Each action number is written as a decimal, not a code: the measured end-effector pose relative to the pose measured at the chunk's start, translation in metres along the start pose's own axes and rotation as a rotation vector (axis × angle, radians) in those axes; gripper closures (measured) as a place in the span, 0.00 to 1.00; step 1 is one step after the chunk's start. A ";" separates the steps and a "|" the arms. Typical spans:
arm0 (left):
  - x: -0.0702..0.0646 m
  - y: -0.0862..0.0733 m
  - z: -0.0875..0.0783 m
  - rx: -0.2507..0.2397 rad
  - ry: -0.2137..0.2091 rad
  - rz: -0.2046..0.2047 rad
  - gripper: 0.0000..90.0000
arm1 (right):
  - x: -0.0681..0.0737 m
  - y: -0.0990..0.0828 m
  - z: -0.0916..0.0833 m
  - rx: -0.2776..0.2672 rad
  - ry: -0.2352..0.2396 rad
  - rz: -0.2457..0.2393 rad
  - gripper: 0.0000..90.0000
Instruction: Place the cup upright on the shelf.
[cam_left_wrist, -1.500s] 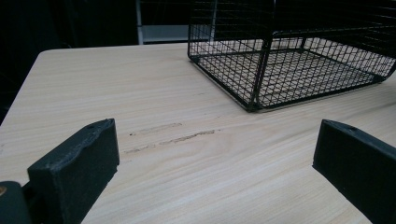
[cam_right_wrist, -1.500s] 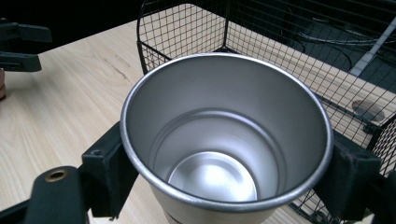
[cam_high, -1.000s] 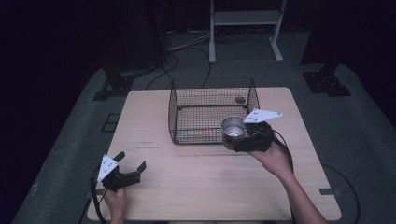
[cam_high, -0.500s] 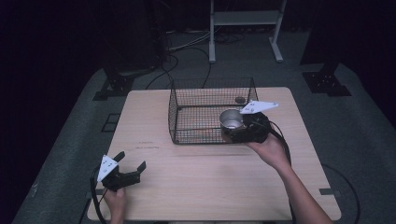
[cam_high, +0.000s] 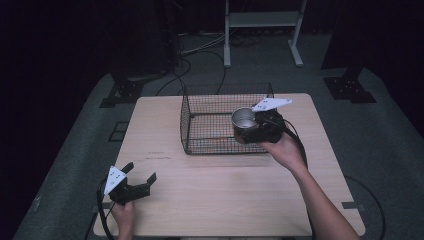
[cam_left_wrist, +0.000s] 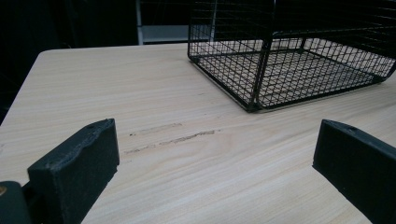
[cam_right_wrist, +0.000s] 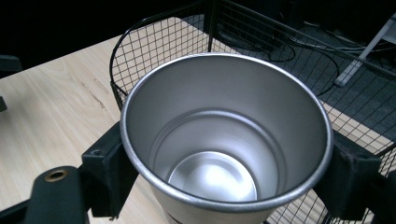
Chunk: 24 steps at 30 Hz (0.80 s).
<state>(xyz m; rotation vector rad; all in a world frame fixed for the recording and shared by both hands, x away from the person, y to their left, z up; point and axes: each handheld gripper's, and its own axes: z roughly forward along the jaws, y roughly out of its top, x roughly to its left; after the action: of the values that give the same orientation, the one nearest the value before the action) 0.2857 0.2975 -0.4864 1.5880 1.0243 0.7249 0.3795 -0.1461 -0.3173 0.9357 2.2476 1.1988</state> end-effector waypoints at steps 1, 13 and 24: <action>0.000 0.000 0.000 0.000 0.000 0.000 0.00 | 0.000 0.001 0.001 -0.004 -0.002 -0.003 0.20; 0.000 0.000 0.000 0.000 -0.001 0.000 0.00 | -0.004 0.021 0.014 0.011 -0.012 -0.012 0.20; -0.001 0.000 0.000 0.001 -0.005 0.005 0.00 | -0.013 0.034 0.028 0.026 -0.029 -0.004 0.20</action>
<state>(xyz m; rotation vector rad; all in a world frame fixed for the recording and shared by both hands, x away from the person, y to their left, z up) 0.2857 0.2966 -0.4864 1.5935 1.0176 0.7233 0.4189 -0.1262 -0.3033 0.9522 2.2463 1.1492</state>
